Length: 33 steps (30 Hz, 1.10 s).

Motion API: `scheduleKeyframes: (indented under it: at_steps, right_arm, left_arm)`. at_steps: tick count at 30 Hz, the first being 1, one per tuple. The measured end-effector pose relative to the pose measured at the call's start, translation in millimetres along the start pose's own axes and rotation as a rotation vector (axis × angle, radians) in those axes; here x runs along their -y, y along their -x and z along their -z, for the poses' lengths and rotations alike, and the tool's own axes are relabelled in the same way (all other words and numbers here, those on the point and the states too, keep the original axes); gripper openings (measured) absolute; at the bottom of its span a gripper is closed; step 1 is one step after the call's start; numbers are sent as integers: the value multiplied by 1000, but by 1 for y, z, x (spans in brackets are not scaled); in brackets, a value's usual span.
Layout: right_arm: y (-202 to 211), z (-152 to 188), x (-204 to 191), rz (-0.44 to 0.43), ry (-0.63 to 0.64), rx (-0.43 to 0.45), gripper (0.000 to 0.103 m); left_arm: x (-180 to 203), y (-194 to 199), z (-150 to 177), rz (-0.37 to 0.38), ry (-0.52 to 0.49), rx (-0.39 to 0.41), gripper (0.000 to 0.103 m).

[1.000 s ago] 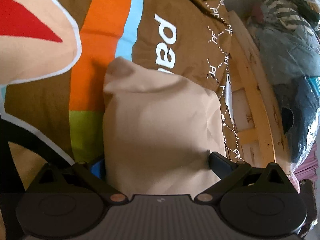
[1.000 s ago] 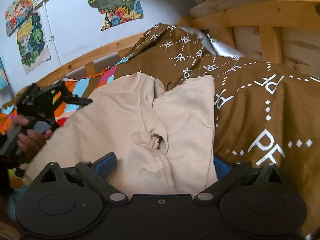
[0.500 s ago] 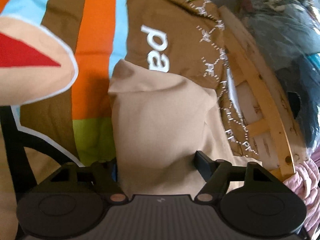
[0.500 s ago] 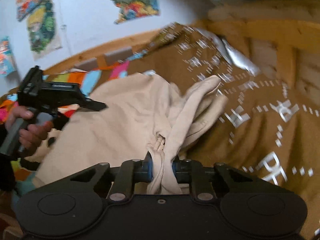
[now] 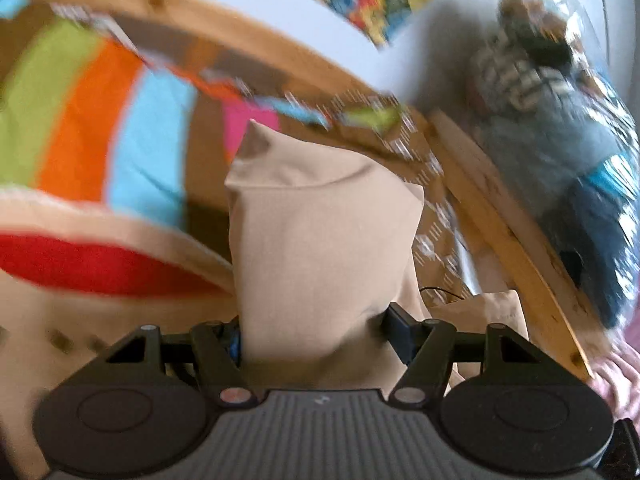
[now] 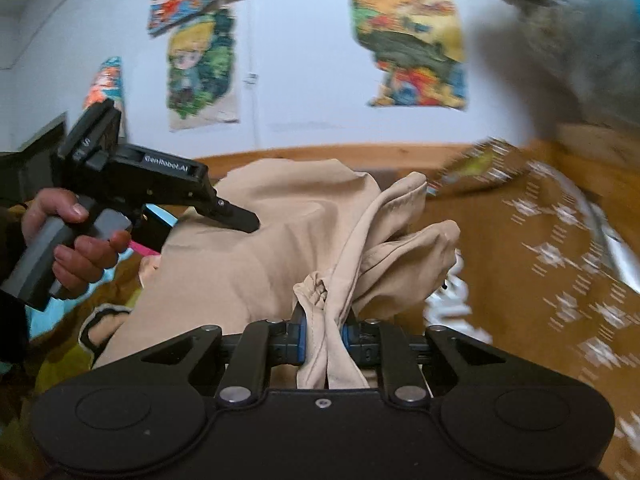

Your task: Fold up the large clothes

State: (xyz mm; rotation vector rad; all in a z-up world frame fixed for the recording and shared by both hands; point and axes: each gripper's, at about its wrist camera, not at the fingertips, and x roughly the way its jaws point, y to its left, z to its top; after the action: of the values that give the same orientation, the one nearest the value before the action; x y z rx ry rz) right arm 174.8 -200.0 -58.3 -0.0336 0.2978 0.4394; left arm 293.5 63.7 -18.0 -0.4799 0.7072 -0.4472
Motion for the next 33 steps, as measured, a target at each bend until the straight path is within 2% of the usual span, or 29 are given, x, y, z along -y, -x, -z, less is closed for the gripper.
scheduleKeyframes:
  at_steps: [2, 4, 6, 8, 10, 12, 16, 20, 22, 27, 33]
  right_arm:
    - [-29, -5, -11, -39, -26, -11, 17]
    - [-58, -1, -17, -72, -59, -59, 18]
    - [-87, 13, -14, -86, -117, -146, 20]
    - [-97, 28, -9, -51, -151, -177, 26]
    - [-95, 36, 1, -11, -194, -182, 36]
    - [-90, 40, 12, -12, -246, -189, 41]
    - [-80, 44, 18, 5, -233, -189, 54]
    - [-66, 54, 24, 17, -266, -179, 66]
    - [-63, 55, 25, 27, -277, -176, 68]
    - [-51, 49, 20, 54, -255, -155, 74]
    - [-27, 32, 8, 61, -218, -99, 84]
  left_arm:
    - [-16, 13, -14, -61, -8, 33, 71]
    - [-34, 17, -22, -136, -13, 42, 72]
    - [-52, 10, -21, -217, -17, 18, 72]
    - [-72, -4, -12, -278, 9, -32, 73]
    - [-89, -7, 1, -282, 51, 10, 76]
    - [-94, -9, 3, -271, 98, 27, 80]
    - [-94, -16, 2, -311, 71, 19, 88]
    - [-101, -18, 2, -336, 122, 16, 94]
    - [-102, -14, 2, -361, 148, 18, 98]
    - [-92, -2, 5, -433, 146, 27, 101]
    - [-67, 28, 21, -453, 122, 36, 102]
